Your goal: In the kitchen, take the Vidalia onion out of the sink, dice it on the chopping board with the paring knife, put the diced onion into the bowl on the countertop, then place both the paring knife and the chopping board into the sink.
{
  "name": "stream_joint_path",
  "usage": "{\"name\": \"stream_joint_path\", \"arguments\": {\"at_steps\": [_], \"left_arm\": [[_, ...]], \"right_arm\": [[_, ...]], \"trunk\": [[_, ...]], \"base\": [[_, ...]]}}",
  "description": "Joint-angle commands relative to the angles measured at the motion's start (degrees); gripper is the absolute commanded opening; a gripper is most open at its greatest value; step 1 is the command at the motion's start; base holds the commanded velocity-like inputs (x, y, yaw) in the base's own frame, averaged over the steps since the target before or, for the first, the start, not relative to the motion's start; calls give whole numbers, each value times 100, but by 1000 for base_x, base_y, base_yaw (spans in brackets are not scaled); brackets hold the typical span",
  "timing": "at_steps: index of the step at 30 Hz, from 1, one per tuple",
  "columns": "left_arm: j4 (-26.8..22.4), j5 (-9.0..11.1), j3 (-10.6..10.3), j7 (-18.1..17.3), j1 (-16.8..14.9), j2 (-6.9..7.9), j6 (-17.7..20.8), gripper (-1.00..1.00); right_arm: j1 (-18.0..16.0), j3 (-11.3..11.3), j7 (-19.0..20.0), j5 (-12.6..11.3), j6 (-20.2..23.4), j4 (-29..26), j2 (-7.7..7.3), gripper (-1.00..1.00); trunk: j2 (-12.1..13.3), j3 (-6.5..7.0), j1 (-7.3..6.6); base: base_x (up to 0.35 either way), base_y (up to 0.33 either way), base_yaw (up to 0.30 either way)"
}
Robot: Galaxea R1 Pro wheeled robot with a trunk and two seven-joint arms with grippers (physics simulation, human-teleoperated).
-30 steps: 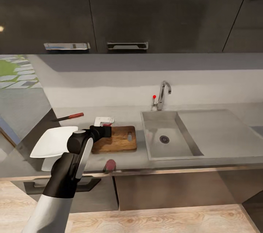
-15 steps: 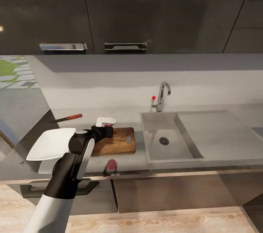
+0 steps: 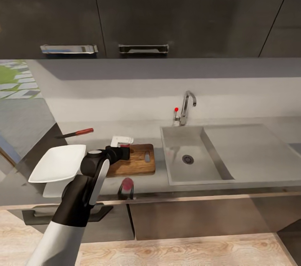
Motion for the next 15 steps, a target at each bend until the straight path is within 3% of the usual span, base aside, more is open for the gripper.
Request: {"name": "stream_joint_path", "arguments": {"at_steps": [1, 15], "left_arm": [[2, 28, 4, -4, -5, -1, 24, -100], [82, 27, 0, -4, -3, -6, 24, -100]], "right_arm": [[-4, 51, -10, -55, -18, 4, 0, 100], [-4, 51, -10, -55, -17, 4, 0, 100]], "trunk": [[-12, -21, 4], [-12, -150, 4]], "base": [[86, 0, 0], [35, 0, 0]]}}
